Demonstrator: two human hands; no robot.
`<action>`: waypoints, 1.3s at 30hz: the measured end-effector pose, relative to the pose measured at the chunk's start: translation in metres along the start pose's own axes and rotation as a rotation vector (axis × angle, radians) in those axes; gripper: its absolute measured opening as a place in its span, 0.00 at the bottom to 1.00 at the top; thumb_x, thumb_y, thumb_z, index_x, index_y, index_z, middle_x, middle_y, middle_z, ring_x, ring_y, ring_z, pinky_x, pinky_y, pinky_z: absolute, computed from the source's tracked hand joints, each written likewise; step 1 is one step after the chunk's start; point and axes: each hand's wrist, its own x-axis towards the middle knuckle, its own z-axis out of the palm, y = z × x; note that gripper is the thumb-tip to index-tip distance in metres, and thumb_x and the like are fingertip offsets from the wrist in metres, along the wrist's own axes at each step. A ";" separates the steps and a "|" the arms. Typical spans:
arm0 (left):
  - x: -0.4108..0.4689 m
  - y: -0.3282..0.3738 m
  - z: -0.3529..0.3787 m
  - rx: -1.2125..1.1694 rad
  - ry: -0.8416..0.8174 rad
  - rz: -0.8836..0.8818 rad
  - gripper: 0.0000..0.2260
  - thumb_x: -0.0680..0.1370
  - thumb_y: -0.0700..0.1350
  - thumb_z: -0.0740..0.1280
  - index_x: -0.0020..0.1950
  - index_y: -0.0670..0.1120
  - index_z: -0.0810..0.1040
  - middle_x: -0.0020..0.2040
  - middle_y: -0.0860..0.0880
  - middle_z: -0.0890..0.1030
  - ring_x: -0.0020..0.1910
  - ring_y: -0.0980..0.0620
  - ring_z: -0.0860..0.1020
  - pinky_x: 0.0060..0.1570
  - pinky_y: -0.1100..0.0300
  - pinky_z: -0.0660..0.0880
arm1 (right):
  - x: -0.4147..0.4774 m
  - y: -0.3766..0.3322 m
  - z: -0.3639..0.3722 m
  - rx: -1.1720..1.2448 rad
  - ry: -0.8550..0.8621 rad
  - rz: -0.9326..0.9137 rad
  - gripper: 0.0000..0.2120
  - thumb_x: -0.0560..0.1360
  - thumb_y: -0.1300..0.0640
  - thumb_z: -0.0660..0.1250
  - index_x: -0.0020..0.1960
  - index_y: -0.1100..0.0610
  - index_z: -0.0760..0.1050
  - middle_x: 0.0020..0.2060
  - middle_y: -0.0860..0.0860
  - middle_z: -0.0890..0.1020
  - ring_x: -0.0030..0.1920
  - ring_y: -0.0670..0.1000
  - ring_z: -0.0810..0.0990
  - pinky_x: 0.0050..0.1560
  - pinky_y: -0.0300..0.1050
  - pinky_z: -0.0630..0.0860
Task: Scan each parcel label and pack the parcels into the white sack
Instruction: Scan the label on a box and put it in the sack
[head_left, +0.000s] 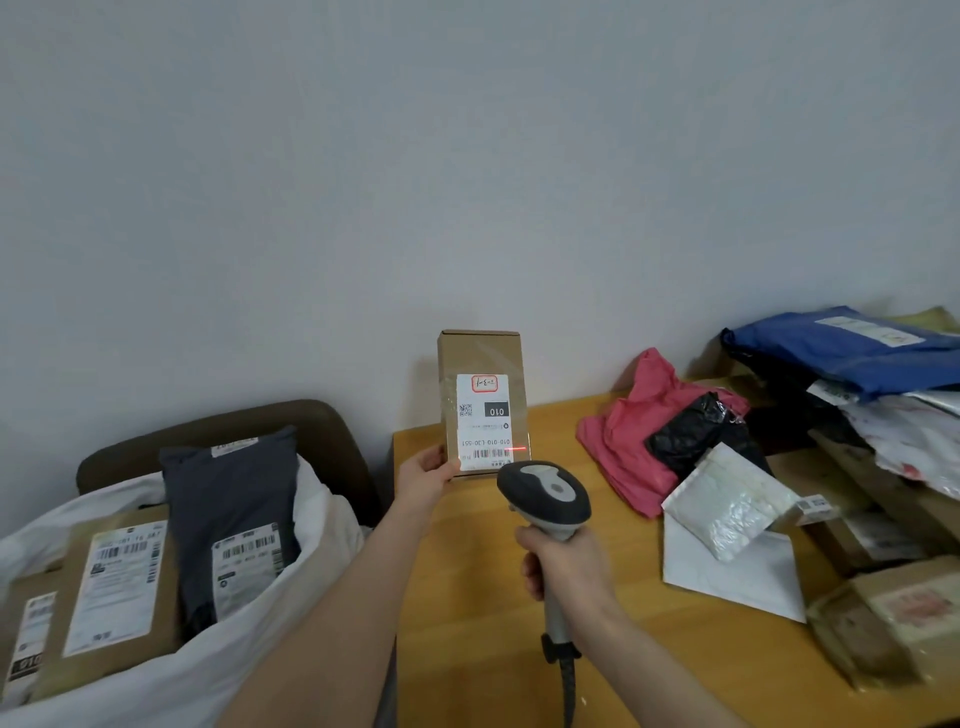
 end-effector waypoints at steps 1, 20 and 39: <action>-0.001 -0.001 -0.002 -0.001 0.003 0.004 0.22 0.76 0.38 0.70 0.69 0.42 0.71 0.61 0.46 0.79 0.60 0.46 0.77 0.63 0.49 0.73 | -0.002 0.000 0.001 0.004 0.001 0.003 0.07 0.73 0.63 0.68 0.37 0.62 0.75 0.25 0.54 0.77 0.24 0.50 0.73 0.27 0.42 0.71; -0.010 0.003 -0.030 -0.017 0.001 0.006 0.23 0.76 0.39 0.70 0.71 0.42 0.69 0.64 0.45 0.78 0.63 0.46 0.75 0.65 0.48 0.72 | -0.007 -0.008 0.019 0.078 0.037 -0.019 0.06 0.72 0.64 0.69 0.37 0.62 0.77 0.26 0.55 0.79 0.25 0.51 0.74 0.30 0.45 0.73; -0.101 0.012 -0.288 -0.117 0.490 0.185 0.21 0.75 0.36 0.69 0.67 0.48 0.73 0.55 0.44 0.81 0.51 0.49 0.81 0.52 0.51 0.79 | -0.034 -0.022 0.197 0.028 -0.364 -0.087 0.03 0.72 0.63 0.71 0.41 0.63 0.79 0.28 0.55 0.82 0.26 0.49 0.78 0.30 0.43 0.75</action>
